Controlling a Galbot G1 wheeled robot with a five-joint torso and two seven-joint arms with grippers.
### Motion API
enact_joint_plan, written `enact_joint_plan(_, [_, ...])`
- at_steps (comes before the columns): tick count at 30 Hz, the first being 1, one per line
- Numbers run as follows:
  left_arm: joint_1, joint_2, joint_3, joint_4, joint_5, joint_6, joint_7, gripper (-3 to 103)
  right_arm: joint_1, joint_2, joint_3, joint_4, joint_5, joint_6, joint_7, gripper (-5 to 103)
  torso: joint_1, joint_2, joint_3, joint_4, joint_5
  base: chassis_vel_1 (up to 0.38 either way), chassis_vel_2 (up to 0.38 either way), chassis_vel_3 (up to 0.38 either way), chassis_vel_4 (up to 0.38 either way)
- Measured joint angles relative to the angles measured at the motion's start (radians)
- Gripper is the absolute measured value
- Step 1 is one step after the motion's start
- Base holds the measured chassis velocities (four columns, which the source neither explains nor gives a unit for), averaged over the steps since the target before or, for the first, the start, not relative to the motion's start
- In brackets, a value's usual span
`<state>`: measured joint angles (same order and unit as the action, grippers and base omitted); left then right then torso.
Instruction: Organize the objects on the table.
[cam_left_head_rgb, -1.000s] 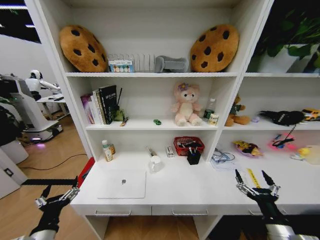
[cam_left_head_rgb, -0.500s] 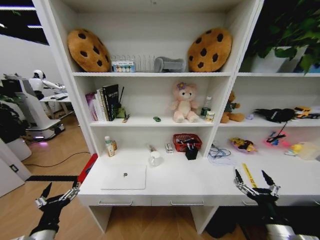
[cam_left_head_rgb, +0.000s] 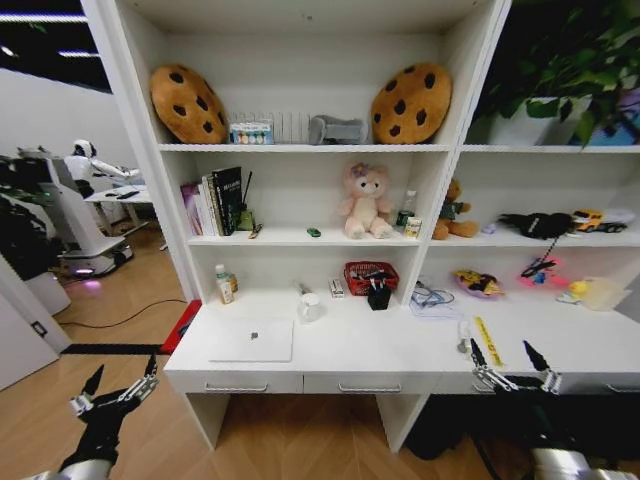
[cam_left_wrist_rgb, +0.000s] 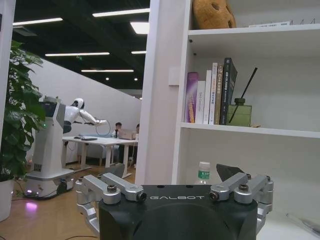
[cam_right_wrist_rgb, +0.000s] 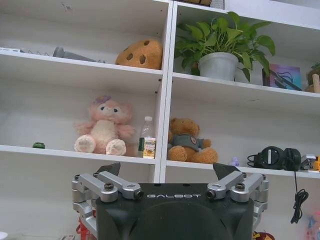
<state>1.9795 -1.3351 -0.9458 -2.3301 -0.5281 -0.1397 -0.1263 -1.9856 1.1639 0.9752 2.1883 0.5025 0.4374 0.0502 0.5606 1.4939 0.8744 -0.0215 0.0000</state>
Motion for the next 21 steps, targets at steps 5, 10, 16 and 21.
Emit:
enact_joint_plan(5, [0.000,0.000,0.000,0.000,0.000,0.000,0.000,100,0.000,0.000,0.000,0.000,0.000,0.000,0.000,100,0.000,0.000,0.000,0.0001,0.0001,0.107,-0.111,-0.091,0.119])
enact_joint_plan(10, [0.000,0.000,0.000,0.000,0.000,0.000,0.000,100,0.000,0.000,0.000,0.000,0.000,0.000,0.000,100,0.000,0.000,0.000,0.0001,0.0000,0.105,-0.096,-0.105,0.099])
enact_joint_plan(16, [0.000,0.000,0.000,0.000,0.000,0.000,0.000,100,0.000,0.000,0.000,0.000,0.000,0.000,0.000,100,0.000,0.000,0.000,-0.0001,0.0000,0.124,-0.108,-0.114,0.118])
enact_joint_plan(21, [0.000,0.000,0.000,0.000,0.000,0.000,0.000,100,0.000,0.000,0.000,0.000,0.000,0.000,0.000,100,0.000,0.000,0.000,0.0001,0.0000,0.130,-0.145,-0.141,0.135])
